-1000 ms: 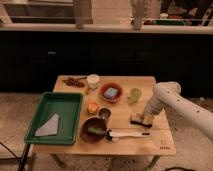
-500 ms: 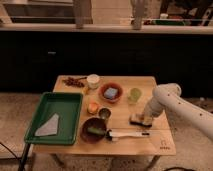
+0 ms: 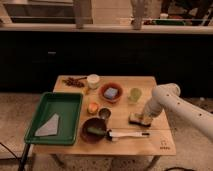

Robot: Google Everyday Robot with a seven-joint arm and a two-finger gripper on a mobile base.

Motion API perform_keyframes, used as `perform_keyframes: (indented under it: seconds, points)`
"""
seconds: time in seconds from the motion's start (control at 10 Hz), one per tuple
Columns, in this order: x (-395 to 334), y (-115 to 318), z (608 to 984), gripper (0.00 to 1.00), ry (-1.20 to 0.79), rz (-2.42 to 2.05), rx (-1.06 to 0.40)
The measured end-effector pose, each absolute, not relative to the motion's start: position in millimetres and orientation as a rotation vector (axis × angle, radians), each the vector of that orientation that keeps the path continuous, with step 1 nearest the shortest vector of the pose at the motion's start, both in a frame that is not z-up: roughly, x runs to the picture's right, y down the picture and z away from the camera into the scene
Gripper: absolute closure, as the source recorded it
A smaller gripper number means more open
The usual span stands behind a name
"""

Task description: Place eraser in table surface

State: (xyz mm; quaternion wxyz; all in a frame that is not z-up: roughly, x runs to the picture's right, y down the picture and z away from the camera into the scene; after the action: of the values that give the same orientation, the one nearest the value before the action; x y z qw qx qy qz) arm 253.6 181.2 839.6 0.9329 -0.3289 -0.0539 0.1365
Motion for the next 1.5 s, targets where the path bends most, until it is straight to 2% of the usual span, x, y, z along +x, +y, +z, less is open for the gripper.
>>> perform_keyframes:
  seconds: [0.1,0.4,1.0,1.5]
  points:
    - [254,173,837,1.0,-0.118,0.28,-0.671]
    - [250,160,835,1.0,-0.143,0.257,-0.667]
    - [246,118,793,1.0,-0.248,0.094,-0.603]
    - [222,122,778,1.0,-0.351,-0.193,-0.589]
